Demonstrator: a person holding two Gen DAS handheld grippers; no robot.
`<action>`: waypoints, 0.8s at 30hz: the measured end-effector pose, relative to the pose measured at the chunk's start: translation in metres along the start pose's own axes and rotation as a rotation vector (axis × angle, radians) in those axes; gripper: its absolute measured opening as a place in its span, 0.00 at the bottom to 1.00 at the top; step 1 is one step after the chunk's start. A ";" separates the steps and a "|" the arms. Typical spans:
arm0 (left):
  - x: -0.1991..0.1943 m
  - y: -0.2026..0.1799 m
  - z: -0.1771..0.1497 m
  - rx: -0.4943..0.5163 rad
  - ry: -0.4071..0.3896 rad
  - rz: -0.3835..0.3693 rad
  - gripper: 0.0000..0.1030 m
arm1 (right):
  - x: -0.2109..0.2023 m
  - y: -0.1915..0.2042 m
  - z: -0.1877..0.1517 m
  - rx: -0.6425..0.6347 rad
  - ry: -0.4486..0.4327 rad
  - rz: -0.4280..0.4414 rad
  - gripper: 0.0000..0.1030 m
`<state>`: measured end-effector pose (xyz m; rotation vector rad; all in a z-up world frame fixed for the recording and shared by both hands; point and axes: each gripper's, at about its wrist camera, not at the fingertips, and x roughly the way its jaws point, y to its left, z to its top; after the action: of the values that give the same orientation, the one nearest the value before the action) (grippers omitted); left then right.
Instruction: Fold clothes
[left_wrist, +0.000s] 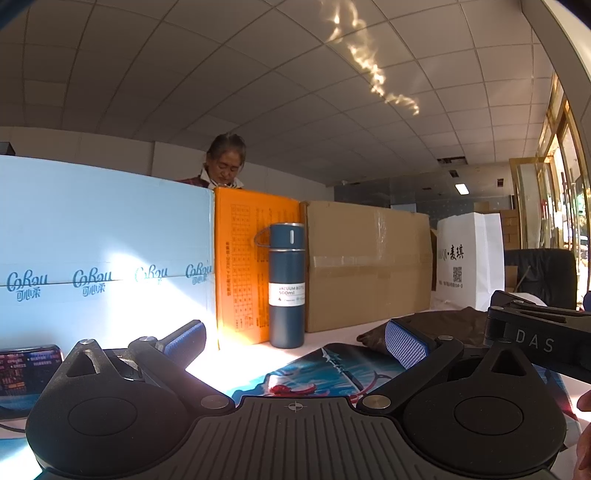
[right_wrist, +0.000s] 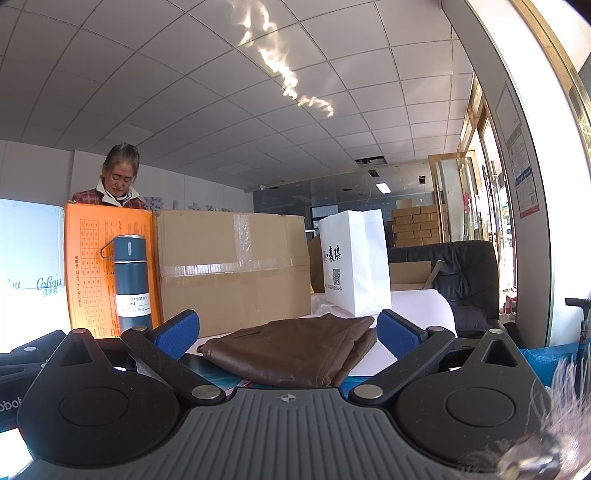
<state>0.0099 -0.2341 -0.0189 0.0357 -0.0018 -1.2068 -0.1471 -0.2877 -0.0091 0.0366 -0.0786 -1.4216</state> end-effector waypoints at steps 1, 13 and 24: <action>0.000 0.000 0.000 0.001 0.000 -0.001 1.00 | 0.000 0.000 0.000 -0.002 0.000 0.000 1.00; 0.001 -0.003 0.000 0.013 0.003 -0.006 1.00 | 0.002 -0.001 0.000 0.004 0.002 -0.002 1.00; 0.004 -0.001 0.000 0.005 0.023 -0.007 1.00 | 0.004 0.002 0.000 -0.011 0.013 -0.001 1.00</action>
<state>0.0103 -0.2379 -0.0189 0.0541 0.0152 -1.2130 -0.1446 -0.2909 -0.0090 0.0372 -0.0598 -1.4223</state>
